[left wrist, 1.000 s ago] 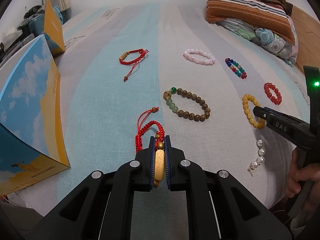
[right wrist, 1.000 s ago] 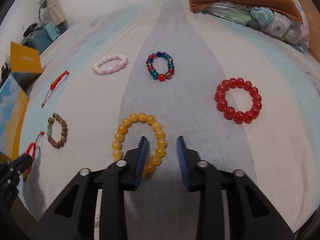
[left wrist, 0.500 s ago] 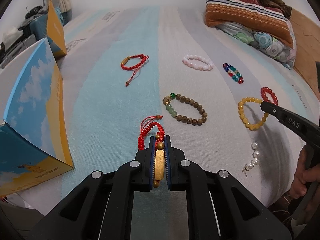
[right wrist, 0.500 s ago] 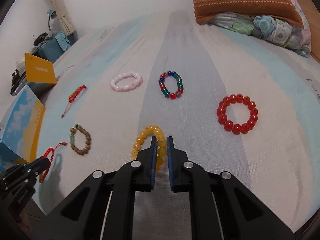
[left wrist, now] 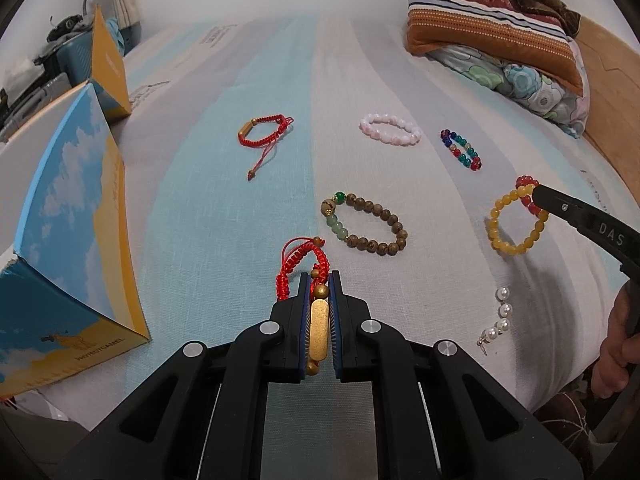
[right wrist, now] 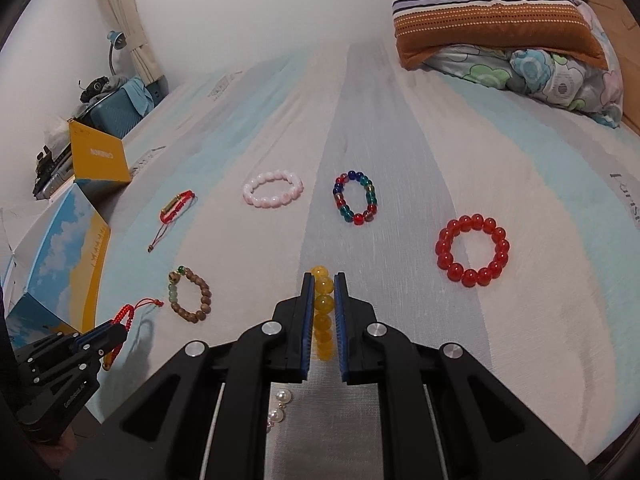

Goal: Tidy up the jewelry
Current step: 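Lift the red cord bracelet with left gripper while right lifts the yellow bead bracelet, then carry both bracelets into the white box and open both grippers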

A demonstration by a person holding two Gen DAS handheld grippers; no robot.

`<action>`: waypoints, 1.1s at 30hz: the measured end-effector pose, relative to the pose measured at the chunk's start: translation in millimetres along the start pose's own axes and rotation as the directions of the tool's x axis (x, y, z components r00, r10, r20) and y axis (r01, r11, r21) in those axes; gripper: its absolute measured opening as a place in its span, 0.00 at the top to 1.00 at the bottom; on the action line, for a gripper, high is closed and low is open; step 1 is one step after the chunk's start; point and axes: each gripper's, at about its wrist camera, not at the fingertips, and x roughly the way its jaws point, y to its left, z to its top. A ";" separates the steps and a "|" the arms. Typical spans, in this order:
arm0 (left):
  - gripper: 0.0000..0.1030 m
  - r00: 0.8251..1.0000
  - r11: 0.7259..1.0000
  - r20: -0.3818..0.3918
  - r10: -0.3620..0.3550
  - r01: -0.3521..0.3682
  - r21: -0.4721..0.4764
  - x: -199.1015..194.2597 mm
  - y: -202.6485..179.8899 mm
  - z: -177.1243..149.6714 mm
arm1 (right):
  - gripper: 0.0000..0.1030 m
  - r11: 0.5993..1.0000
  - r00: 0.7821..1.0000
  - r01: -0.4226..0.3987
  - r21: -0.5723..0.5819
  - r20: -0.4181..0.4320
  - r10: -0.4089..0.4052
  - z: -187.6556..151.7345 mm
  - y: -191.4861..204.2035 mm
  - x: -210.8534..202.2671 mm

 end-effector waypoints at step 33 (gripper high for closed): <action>0.92 0.994 1.000 0.109 -0.005 0.004 0.004 -95.6 25.3 21.8 | 0.91 0.995 0.999 -0.028 -0.094 0.036 0.031 29.3 80.9 -63.2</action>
